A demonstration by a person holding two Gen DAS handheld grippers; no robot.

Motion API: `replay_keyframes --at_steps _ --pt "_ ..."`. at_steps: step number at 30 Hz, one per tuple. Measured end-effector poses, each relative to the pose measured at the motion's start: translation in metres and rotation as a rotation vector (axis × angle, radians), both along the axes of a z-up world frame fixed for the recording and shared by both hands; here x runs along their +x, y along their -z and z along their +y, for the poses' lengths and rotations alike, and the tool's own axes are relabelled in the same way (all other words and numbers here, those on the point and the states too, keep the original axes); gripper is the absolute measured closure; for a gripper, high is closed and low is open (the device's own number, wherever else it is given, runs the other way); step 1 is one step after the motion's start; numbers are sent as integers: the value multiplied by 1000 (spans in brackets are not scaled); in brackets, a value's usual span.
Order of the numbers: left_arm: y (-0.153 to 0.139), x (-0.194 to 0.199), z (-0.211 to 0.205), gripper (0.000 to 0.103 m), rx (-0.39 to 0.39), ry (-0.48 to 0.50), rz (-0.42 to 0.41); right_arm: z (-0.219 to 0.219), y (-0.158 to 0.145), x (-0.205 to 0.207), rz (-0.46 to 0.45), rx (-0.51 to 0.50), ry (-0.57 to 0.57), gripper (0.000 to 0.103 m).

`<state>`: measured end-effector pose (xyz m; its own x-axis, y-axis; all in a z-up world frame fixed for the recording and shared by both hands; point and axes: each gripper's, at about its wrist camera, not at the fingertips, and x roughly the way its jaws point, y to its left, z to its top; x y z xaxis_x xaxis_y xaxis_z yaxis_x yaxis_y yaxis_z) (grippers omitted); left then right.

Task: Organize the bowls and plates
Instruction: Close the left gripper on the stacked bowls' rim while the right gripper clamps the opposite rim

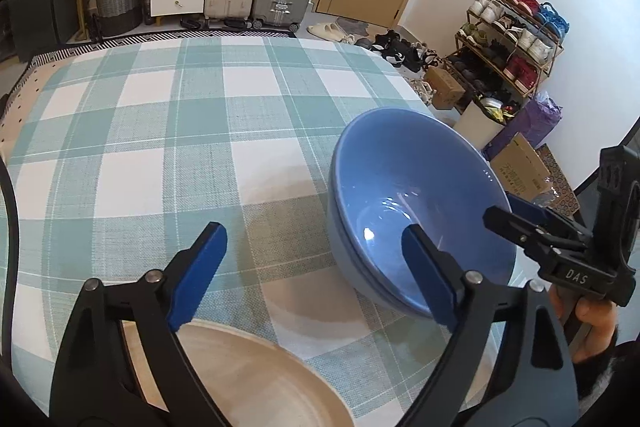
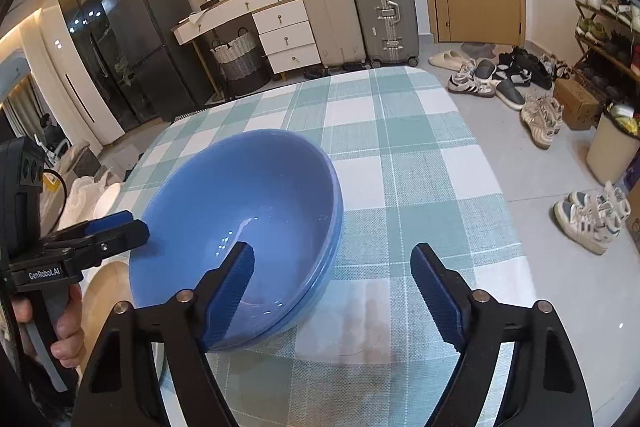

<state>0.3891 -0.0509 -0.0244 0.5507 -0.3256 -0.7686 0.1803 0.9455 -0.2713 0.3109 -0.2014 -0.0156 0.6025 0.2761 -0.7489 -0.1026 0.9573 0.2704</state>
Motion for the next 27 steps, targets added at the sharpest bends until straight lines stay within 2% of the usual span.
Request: replay_keyframes --at_steps 7,11,13,17,22,24,27 --pt "9 6 -6 38 -18 9 35 0 8 6 25 41 -8 34" --pt "11 9 -9 43 -23 3 25 -2 10 9 34 49 2 43" --pt "13 11 -12 49 -24 6 30 -2 11 10 41 55 8 51" --pt "15 14 -15 56 -10 8 29 -2 13 11 45 72 0 54" --pt "17 17 -17 72 -35 14 49 0 18 15 72 111 -17 60" --pt "17 19 -19 76 -46 24 57 2 18 15 69 107 -24 65" --pt "17 20 -21 80 -40 35 59 6 17 15 61 80 -23 68"
